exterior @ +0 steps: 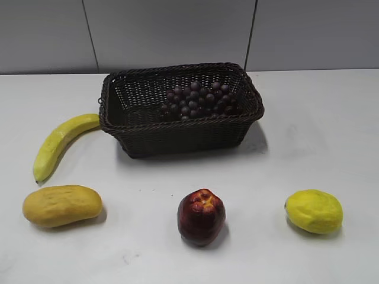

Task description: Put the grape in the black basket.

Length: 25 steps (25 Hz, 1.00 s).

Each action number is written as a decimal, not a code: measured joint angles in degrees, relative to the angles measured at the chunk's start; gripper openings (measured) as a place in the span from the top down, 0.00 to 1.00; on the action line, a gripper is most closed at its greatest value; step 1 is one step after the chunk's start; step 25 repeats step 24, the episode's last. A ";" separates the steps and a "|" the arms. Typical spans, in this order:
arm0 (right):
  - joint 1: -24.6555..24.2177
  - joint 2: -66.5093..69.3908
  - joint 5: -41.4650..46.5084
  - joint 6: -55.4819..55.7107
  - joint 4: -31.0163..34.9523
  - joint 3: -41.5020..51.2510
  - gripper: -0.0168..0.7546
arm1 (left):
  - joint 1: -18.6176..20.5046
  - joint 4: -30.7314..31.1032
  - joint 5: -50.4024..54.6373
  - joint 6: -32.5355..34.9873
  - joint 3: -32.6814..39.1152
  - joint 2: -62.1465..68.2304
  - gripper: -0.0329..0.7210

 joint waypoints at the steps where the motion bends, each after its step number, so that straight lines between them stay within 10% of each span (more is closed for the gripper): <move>1: 0.00 -1.26 0.72 0.00 0.00 0.64 0.21 | 0.00 0.00 0.00 0.00 0.00 0.00 0.67; 25: 0.00 -42.35 6.85 0.00 -1.47 2.77 0.21 | 0.00 0.00 0.00 0.00 0.00 0.00 0.67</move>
